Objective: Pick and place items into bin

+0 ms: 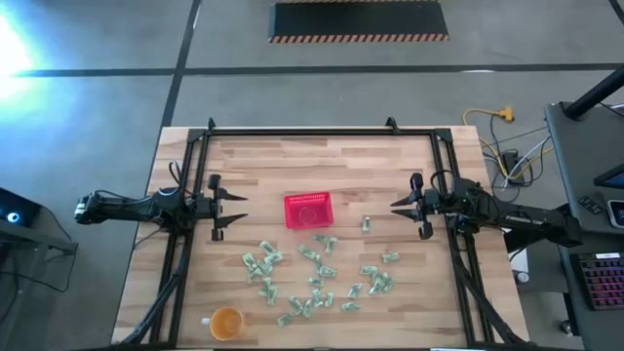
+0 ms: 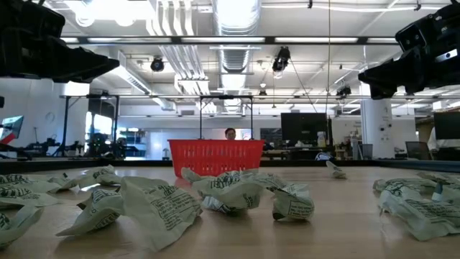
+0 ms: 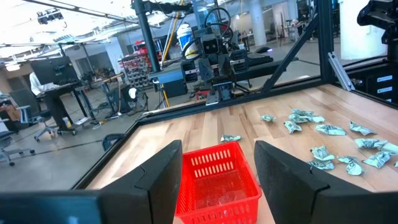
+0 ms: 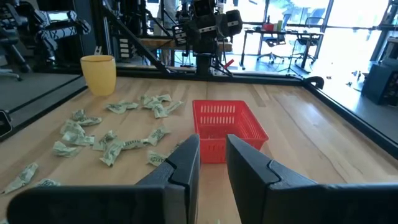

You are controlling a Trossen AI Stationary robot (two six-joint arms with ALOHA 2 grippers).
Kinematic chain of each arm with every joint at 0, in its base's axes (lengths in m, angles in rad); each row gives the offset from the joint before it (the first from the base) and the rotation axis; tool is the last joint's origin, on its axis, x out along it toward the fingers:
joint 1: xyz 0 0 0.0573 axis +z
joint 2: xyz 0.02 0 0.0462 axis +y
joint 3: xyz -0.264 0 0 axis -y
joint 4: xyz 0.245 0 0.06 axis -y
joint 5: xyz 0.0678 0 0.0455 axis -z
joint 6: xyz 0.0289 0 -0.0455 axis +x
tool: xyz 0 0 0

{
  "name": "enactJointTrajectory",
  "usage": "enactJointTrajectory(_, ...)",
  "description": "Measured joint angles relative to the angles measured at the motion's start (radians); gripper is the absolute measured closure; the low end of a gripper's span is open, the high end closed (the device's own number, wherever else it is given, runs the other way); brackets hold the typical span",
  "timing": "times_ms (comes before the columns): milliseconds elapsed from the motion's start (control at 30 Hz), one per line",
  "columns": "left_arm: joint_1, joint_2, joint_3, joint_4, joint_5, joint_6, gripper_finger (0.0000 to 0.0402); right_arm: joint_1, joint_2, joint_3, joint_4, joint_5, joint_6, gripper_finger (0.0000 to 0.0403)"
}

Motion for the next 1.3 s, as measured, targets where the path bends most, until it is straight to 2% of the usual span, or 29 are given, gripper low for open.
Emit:
enactJointTrajectory(800, 0.0, 0.0, 0.0, 0.0, 0.0, -0.008, 0.0217, 0.001, 0.0, 0.0, 0.014, 0.0, 0.005, 0.0335)
enactJointTrajectory(967, -0.001, 0.0, 0.0, 0.012, 0.018, -0.193, 0.0217, 0.001, 0.0, 0.0, 0.085, -0.001, 0.177, 0.0335)
enactJointTrajectory(1100, -0.001, 0.0, 0.0, 0.044, 0.019, -0.32, 0.0217, 0.001, 0.0, 0.001, 0.149, -0.001, 0.201, 0.0335)
enactJointTrajectory(1233, -0.001, 0.001, 0.0, 0.058, 0.018, -0.333, 0.0217, 0.001, 0.001, 0.001, 0.207, 0.0, 0.144, 0.0335)
enactJointTrajectory(1300, -0.001, 0.002, 0.0, 0.06, 0.016, -0.335, 0.0217, 0.001, 0.003, 0.001, 0.24, 0.0, 0.192, 0.0335)
